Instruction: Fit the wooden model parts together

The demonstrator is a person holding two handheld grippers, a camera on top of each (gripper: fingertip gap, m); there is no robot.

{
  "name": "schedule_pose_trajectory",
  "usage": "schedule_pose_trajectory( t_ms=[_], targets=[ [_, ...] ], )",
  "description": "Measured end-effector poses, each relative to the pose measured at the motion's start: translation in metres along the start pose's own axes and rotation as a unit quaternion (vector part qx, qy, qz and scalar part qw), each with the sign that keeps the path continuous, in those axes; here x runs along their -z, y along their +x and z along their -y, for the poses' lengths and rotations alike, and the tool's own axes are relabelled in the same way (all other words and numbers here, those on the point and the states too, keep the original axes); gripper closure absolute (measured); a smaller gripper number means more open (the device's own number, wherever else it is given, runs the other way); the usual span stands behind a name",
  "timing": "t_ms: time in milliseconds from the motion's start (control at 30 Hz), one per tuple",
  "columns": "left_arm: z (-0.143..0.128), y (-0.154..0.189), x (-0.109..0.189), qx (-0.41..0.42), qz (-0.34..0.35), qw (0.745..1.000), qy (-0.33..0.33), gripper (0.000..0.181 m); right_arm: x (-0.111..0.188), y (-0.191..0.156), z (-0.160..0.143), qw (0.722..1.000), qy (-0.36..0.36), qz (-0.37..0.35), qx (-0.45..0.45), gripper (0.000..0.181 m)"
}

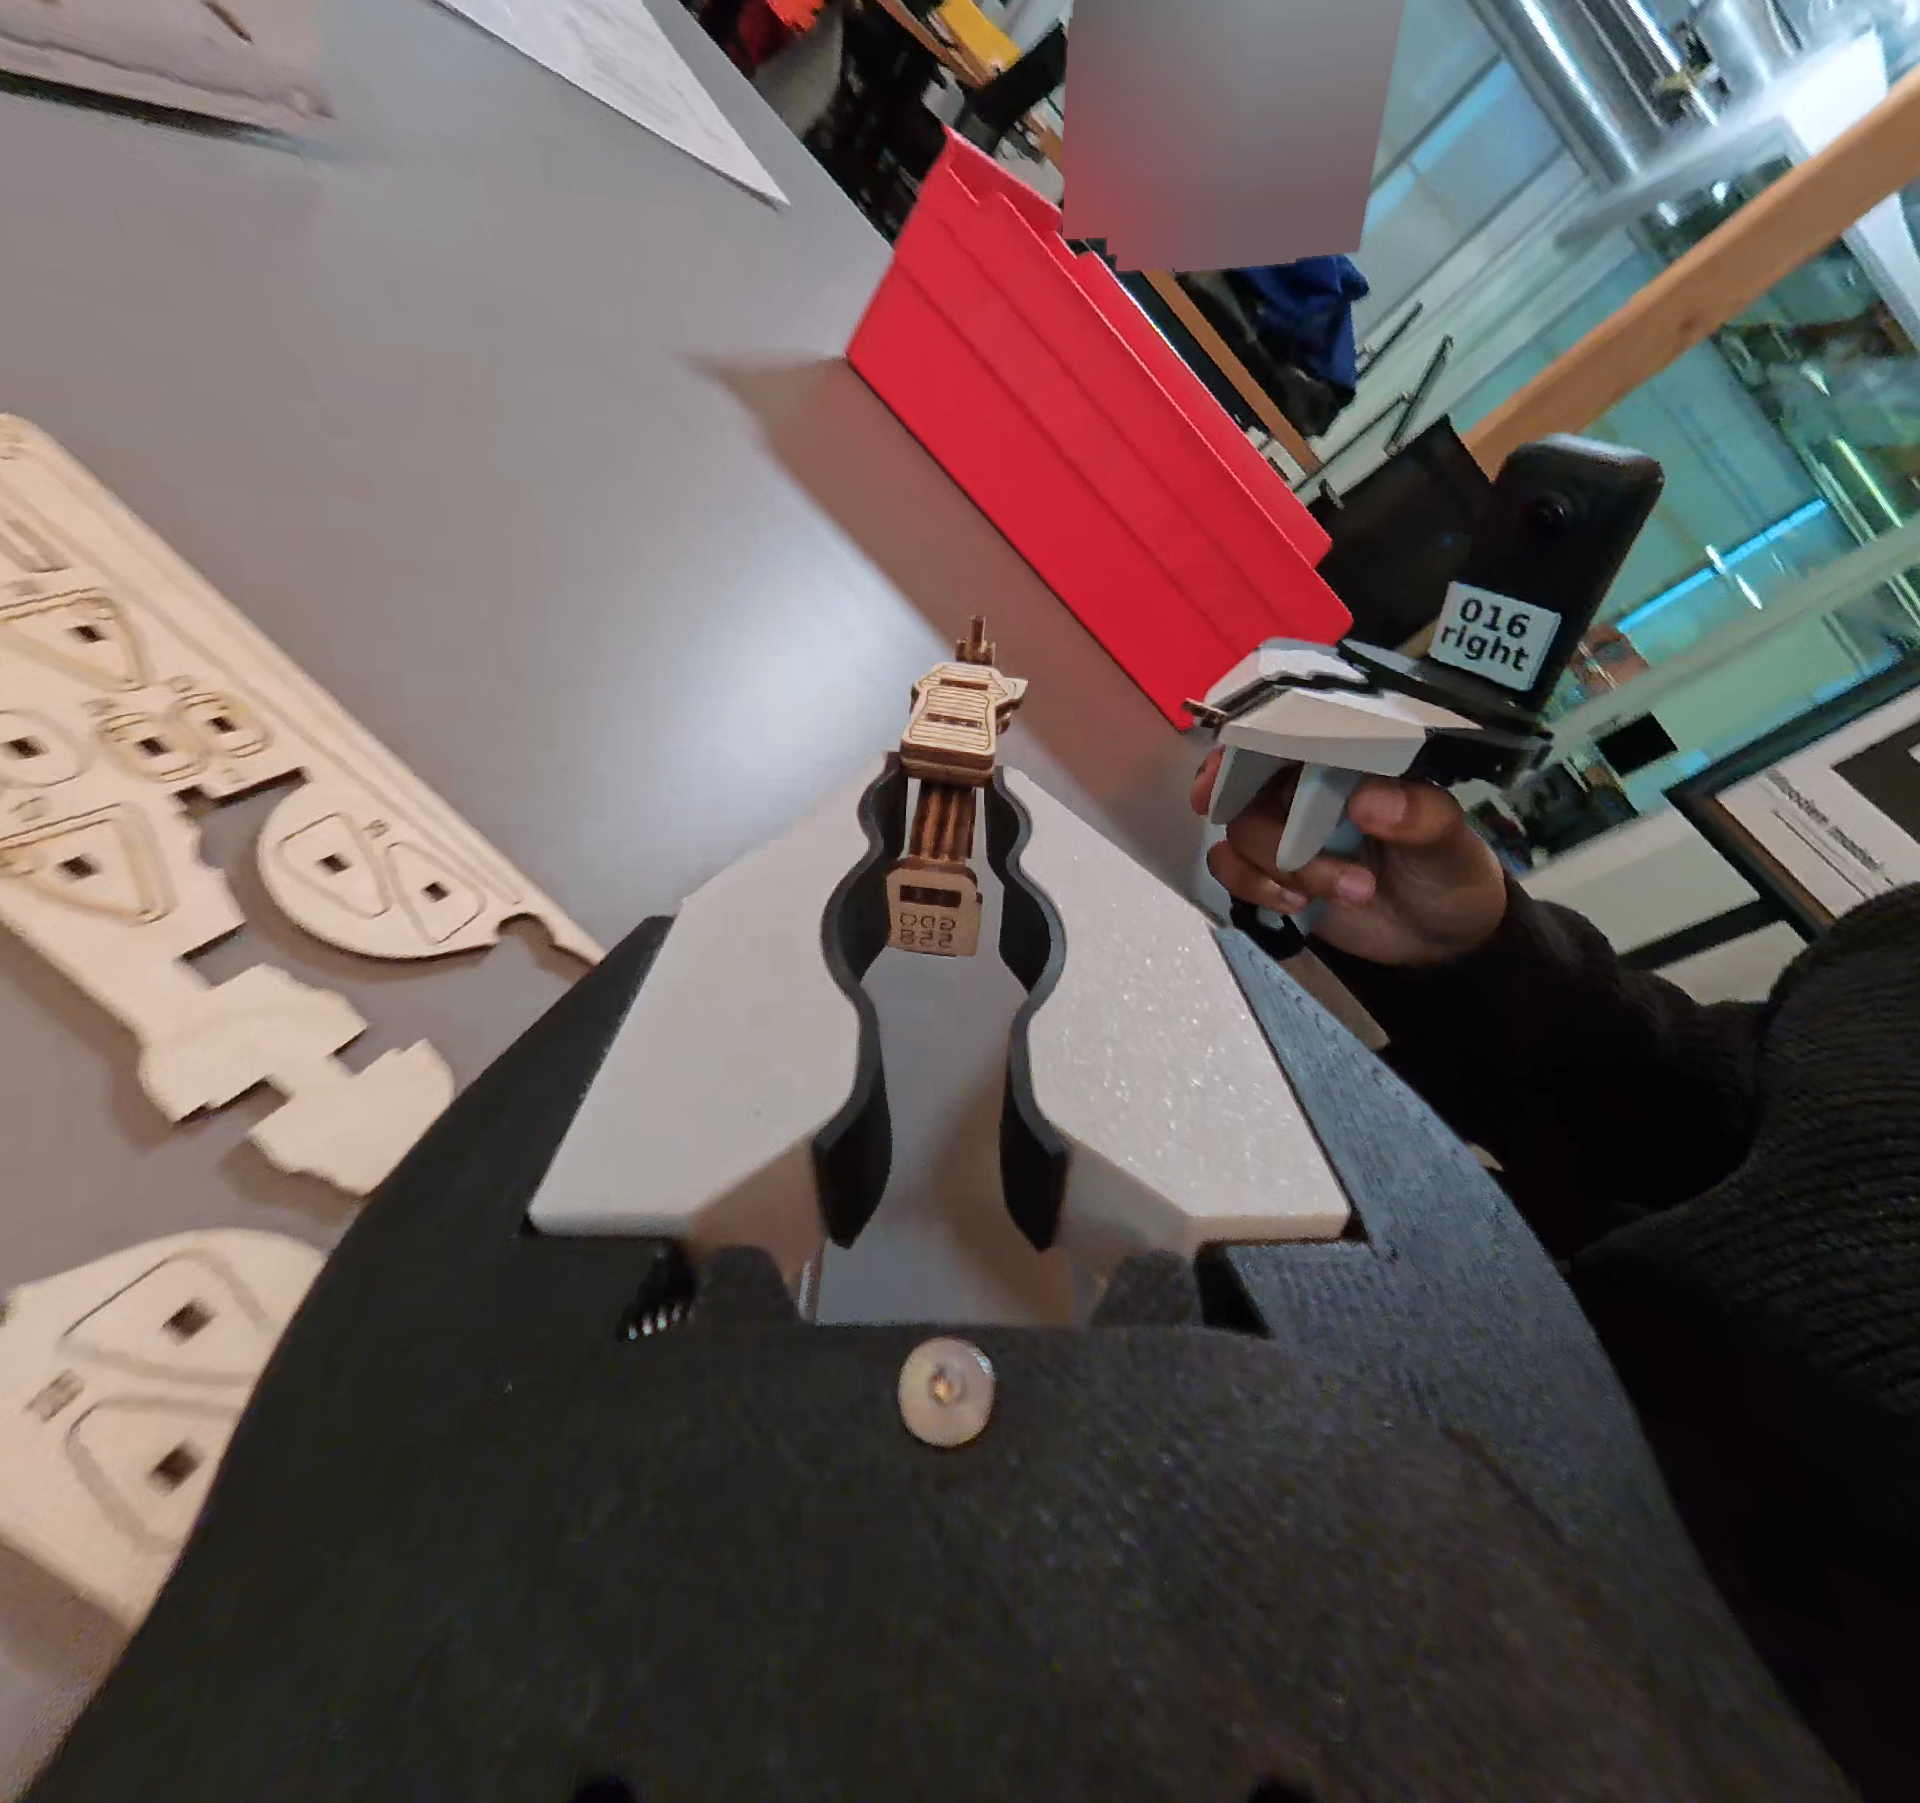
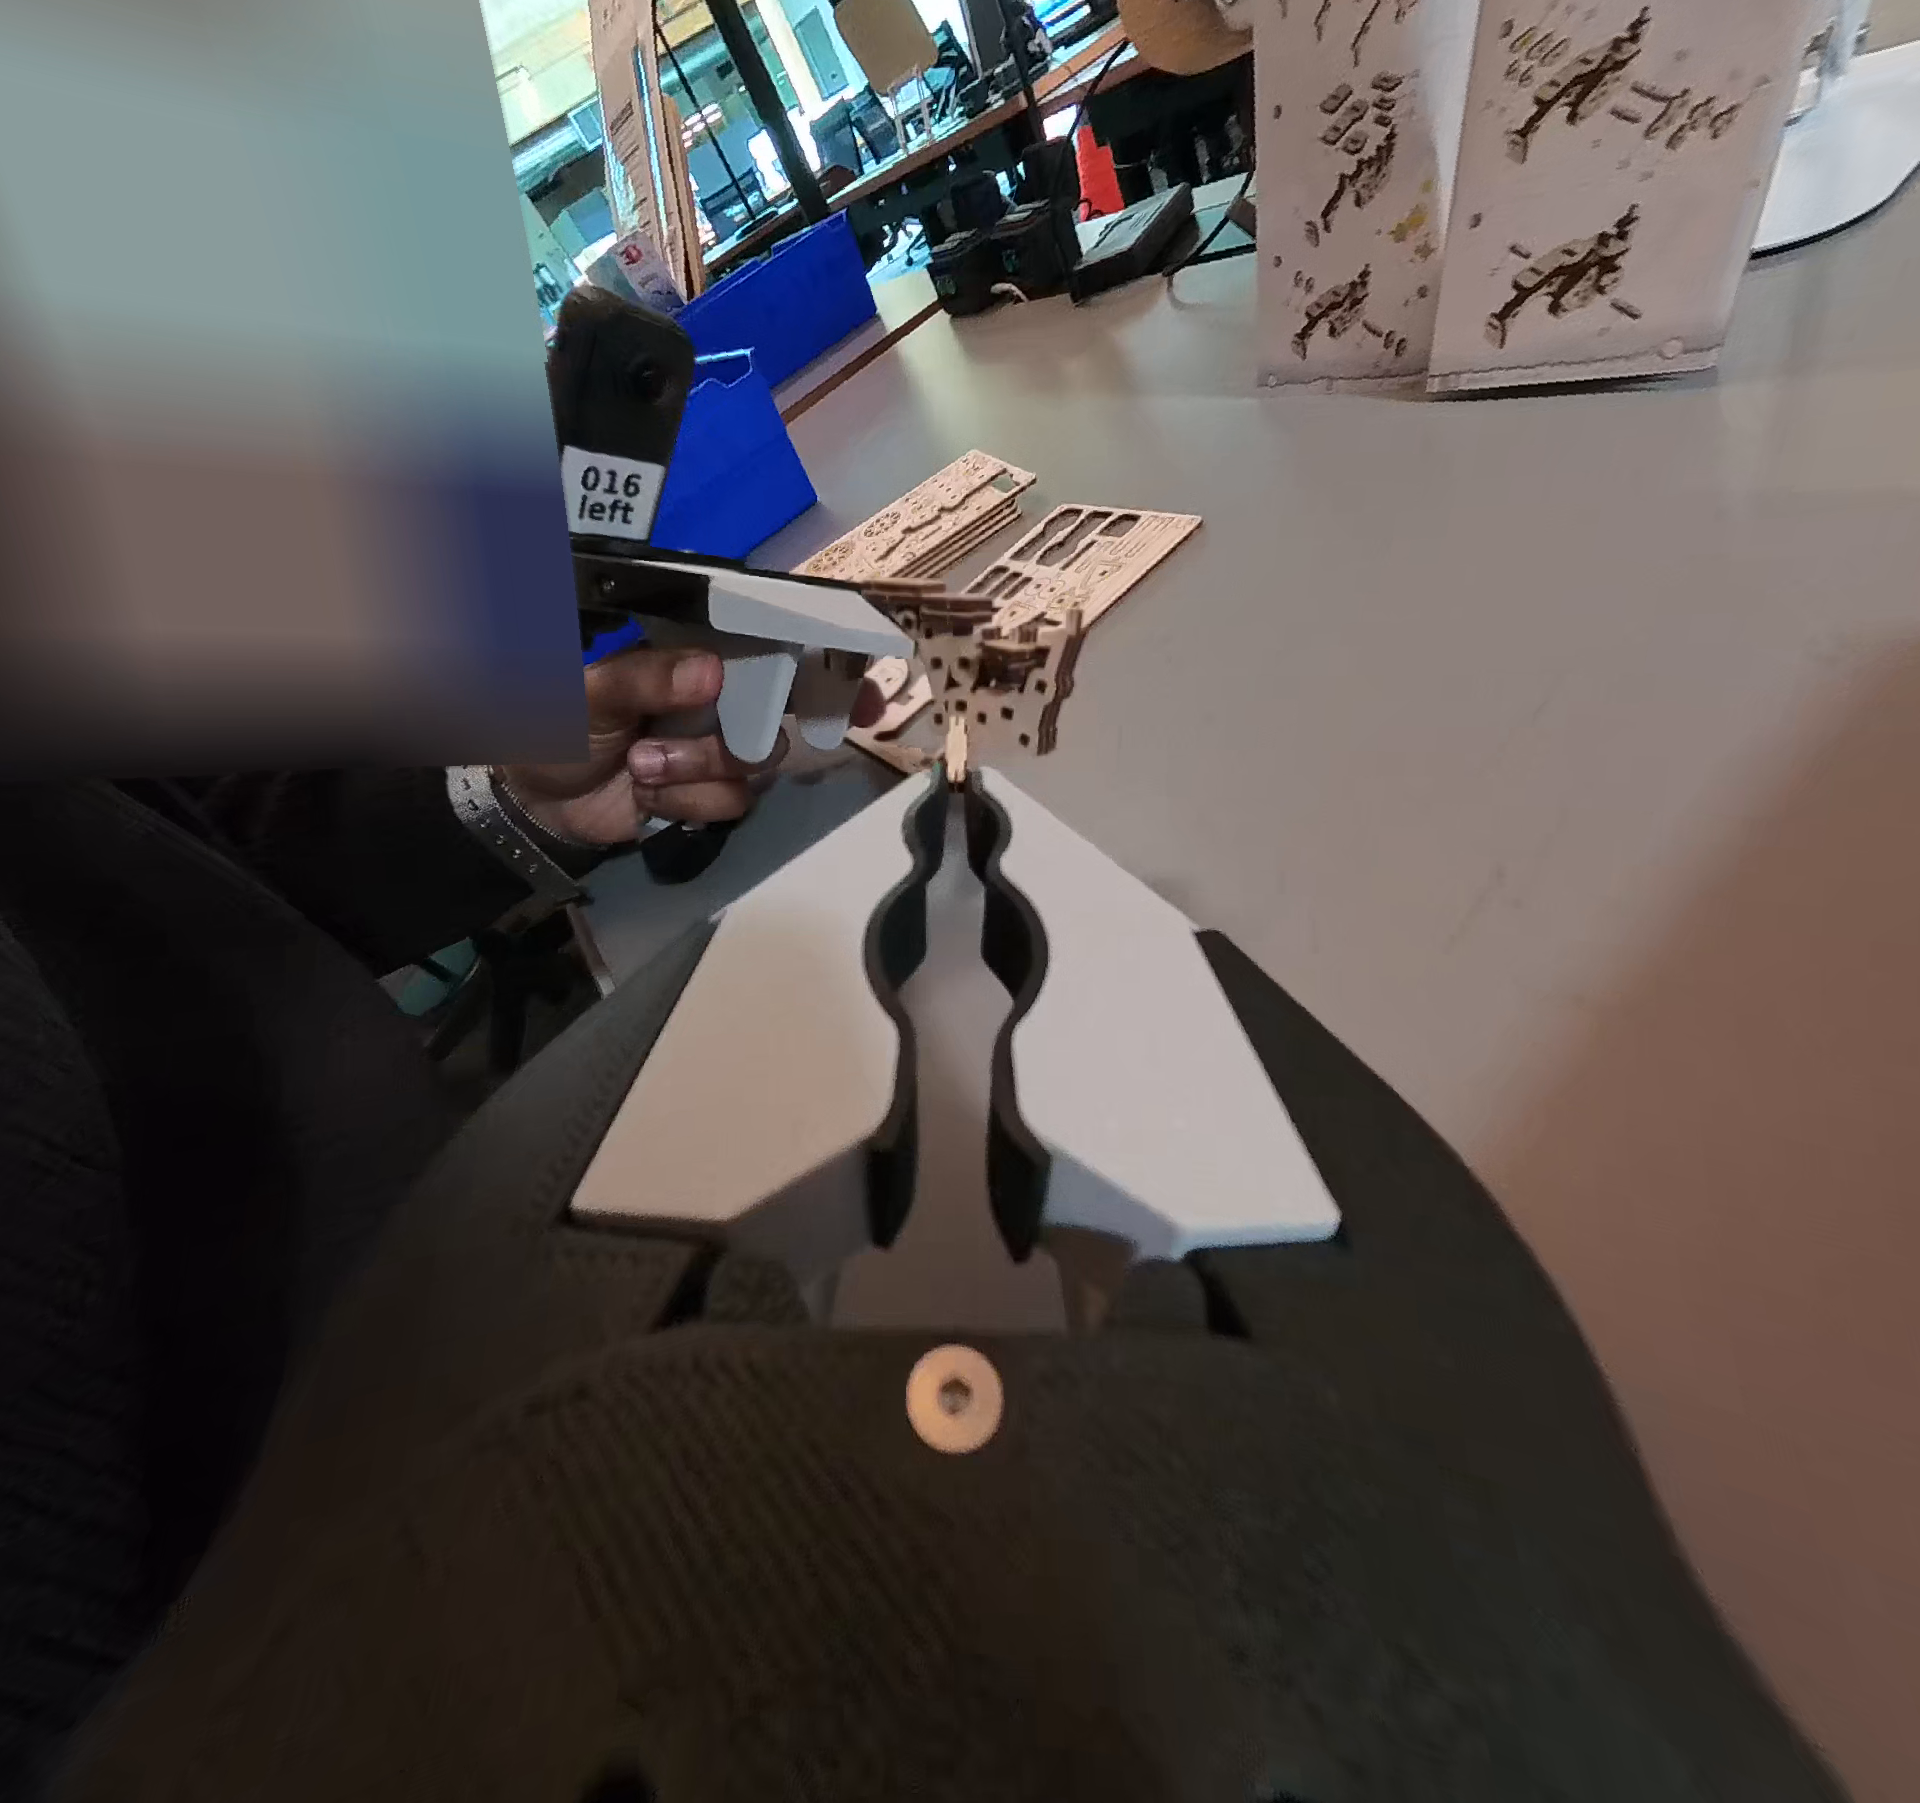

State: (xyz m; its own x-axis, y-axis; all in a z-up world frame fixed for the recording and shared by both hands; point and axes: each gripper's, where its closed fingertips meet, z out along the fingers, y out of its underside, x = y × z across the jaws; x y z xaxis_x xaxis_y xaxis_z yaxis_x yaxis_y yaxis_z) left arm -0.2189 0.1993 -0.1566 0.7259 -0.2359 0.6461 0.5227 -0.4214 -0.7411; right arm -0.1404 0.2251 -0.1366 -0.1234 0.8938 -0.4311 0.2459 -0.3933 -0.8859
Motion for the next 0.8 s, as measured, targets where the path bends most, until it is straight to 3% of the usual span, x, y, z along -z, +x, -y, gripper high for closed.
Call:
schedule_pose_trajectory(
  t_ms=[367,600,800],
  targets=[
    [0.016,-0.025,0.037,0.02,0.073,0.995,0.069,0.168,-0.026,-0.006,-0.002,0.999,-0.025,0.024,0.019,0.179],
    [0.015,-0.034,0.039,0.02,0.11,0.991,0.077,0.168,-0.04,-0.002,-0.001,0.998,-0.031,0.004,0.056,0.179],
    [0.014,-0.036,0.035,0.005,0.137,0.988,0.071,0.169,-0.075,-0.005,0.008,0.996,-0.044,-0.003,0.084,0.179]
  ],
)
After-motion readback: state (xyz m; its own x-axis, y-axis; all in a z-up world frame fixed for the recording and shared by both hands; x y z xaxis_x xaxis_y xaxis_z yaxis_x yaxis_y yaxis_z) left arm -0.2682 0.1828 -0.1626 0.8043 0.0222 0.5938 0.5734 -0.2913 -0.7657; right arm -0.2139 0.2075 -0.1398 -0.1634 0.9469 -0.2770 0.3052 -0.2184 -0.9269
